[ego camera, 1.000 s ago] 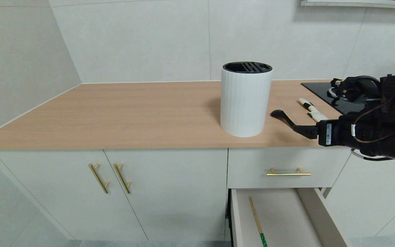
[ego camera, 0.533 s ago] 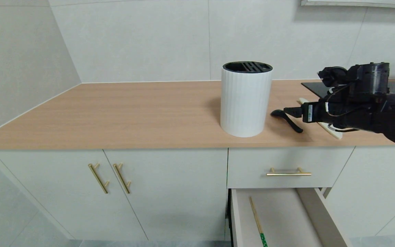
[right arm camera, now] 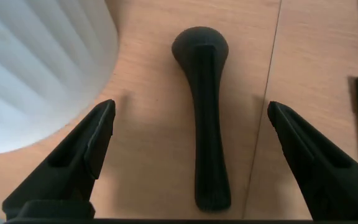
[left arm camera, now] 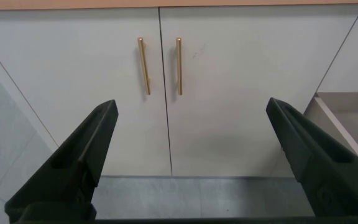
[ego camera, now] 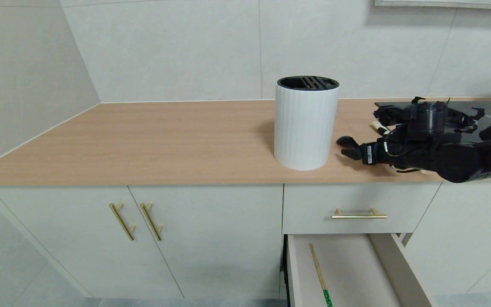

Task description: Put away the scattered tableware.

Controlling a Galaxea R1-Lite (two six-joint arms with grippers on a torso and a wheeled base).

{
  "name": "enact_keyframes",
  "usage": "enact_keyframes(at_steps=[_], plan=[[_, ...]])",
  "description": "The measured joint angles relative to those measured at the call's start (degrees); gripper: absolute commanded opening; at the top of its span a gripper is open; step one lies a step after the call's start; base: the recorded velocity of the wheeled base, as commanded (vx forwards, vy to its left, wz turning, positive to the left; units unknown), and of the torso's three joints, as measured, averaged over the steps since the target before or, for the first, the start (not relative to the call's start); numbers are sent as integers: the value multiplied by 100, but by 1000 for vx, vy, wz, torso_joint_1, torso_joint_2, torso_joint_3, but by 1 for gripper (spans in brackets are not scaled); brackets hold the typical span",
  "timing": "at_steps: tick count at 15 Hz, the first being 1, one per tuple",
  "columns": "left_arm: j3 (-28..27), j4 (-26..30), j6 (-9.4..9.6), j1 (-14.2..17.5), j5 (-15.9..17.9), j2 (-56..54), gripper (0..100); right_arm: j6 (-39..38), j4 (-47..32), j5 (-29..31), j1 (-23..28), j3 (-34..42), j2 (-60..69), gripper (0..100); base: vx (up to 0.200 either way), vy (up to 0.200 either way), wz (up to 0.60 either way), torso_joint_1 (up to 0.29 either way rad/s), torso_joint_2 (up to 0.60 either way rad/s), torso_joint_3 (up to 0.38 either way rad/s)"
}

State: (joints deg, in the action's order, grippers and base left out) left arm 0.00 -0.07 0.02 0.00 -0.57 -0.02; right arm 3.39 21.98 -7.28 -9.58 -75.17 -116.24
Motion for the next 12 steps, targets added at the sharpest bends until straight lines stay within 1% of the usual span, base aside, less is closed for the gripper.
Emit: enact_keyframes(at_steps=[5, 6, 12], plan=[[0, 2, 2, 0, 0, 0, 100, 27, 7, 33, 66, -18, -118, 100, 0, 0, 0, 0, 0, 0], [0, 0, 0, 0, 0, 0, 100, 28, 5, 33, 74, -24, -123, 0, 0, 0, 0, 0, 0, 0], [0, 0, -2, 0, 0, 0, 100, 20, -20, 37, 74, -41, -132, 0, 0, 0, 0, 0, 0, 0]])
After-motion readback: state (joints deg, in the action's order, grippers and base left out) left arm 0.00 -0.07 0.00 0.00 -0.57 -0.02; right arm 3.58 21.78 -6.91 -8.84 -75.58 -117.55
